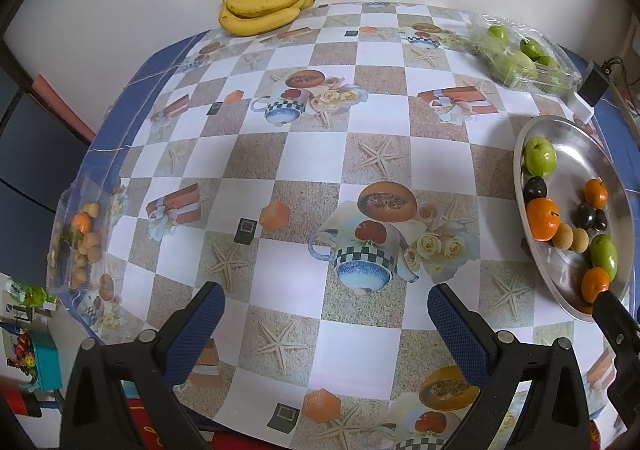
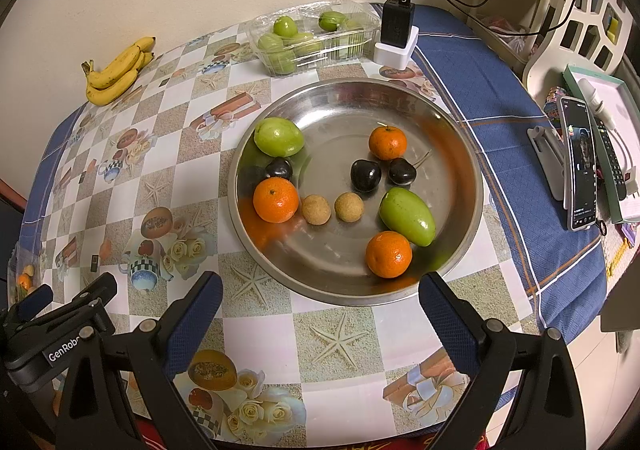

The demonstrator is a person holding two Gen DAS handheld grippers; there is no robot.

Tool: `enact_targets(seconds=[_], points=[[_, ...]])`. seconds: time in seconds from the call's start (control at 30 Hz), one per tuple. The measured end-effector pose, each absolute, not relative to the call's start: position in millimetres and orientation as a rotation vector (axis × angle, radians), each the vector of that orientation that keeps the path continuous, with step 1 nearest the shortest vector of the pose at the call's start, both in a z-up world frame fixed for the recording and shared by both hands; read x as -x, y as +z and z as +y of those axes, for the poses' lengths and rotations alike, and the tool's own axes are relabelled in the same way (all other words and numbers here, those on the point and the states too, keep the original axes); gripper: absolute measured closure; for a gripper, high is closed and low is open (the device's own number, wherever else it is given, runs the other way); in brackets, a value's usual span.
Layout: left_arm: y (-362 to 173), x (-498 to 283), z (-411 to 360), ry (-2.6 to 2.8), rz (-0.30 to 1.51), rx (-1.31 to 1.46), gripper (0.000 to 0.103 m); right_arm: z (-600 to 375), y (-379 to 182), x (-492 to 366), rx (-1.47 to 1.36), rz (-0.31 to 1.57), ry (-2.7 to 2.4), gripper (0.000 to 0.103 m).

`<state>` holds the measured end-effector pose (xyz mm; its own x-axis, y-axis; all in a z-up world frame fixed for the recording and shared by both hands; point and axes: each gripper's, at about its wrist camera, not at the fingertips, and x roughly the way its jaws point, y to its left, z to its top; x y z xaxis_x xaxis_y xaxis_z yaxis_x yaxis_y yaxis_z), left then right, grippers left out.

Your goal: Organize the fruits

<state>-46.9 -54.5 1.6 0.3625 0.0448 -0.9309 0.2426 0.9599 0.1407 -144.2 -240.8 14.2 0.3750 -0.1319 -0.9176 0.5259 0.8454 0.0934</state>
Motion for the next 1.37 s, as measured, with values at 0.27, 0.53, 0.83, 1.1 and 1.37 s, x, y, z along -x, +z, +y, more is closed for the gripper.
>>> enact_targets(seconds=[0.27, 0.53, 0.83, 1.1, 1.37], points=[[2.1, 47.0, -54.4, -0.128, 1.196, -0.271, 0.0, -240.8, 14.0, 144.2, -0.405, 1.113, -0.436, 0.004], [1.7, 47.2, -54.8, -0.117, 1.195, -0.268, 0.0, -240.9, 14.1, 144.3, -0.404, 1.114, -0.435, 0.004], [1.8, 46.8, -54.0, -0.115, 1.194, -0.268, 0.0, -240.7, 14.0, 144.3, -0.405, 1.114, -0.436, 0.004], [2.3, 47.2, -53.5, -0.113, 1.189, -0.272, 0.0, -240.8, 13.9, 144.2, -0.405, 1.114, -0.435, 0.004], [5.4, 48.6, -54.5, -0.108, 1.173, -0.275, 0.0, -241.0, 13.8, 144.1, -0.404, 1.113, -0.436, 0.004]])
